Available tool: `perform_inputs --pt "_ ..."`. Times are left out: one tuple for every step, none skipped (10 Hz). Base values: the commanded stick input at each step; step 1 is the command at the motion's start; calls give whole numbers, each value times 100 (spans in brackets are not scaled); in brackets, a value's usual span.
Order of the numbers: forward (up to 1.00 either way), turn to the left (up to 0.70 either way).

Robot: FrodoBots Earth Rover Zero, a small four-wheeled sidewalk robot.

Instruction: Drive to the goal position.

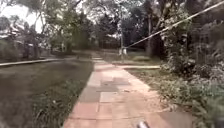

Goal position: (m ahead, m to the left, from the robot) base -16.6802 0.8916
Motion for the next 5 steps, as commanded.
perform_inputs --pt "0 0" --pt "0 0" --pt "0 0" --pt "0 0" --pt "0 0"
